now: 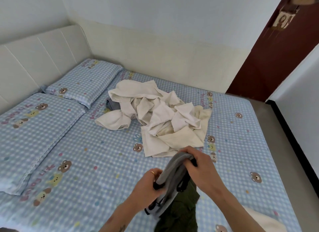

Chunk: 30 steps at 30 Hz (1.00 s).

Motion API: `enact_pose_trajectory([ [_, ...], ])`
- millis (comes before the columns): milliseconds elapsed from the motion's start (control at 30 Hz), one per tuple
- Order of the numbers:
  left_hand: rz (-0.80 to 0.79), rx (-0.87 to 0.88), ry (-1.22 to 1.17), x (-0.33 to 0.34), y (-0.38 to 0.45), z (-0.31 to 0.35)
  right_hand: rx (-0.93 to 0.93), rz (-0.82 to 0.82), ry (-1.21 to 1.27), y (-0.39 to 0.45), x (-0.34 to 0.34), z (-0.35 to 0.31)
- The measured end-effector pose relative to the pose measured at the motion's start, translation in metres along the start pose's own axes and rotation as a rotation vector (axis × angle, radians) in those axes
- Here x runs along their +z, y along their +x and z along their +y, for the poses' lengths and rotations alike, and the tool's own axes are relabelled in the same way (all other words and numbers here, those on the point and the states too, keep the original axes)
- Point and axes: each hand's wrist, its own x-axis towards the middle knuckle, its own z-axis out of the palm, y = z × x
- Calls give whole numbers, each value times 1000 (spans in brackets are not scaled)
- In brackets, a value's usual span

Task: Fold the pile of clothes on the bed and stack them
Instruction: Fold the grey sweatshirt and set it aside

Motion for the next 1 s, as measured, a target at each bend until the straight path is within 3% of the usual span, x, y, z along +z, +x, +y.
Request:
enact_pose_trajectory([
  [67, 89, -95, 76, 10, -1, -24, 11, 30, 86, 5, -10, -3],
  [200, 300, -222, 10, 13, -1, -55, 14, 86, 99, 10, -34, 3],
  [400, 452, -147, -223, -6, 18, -42, 27, 135, -28, 9, -53, 32],
  [500, 381, -66, -150, -10, 24, -34, 26, 92, -96, 8, -60, 45],
  [600, 194, 30, -67, -19, 26, -34, 53, 85, -148, 9, -69, 58],
  [700, -100, -64, 239, -30, 22, -45, 66, 170, -155, 11, -82, 68],
  [767, -167, -81, 424, -35, 21, -57, 79, 208, -104, 12, -90, 71],
  [900, 15, -122, 374, -36, 27, -72, 14, 177, -144, 11, -97, 74],
  [1000, 244, -234, -17, -41, 34, -73, 5, 157, -167, 12, -108, 80],
])
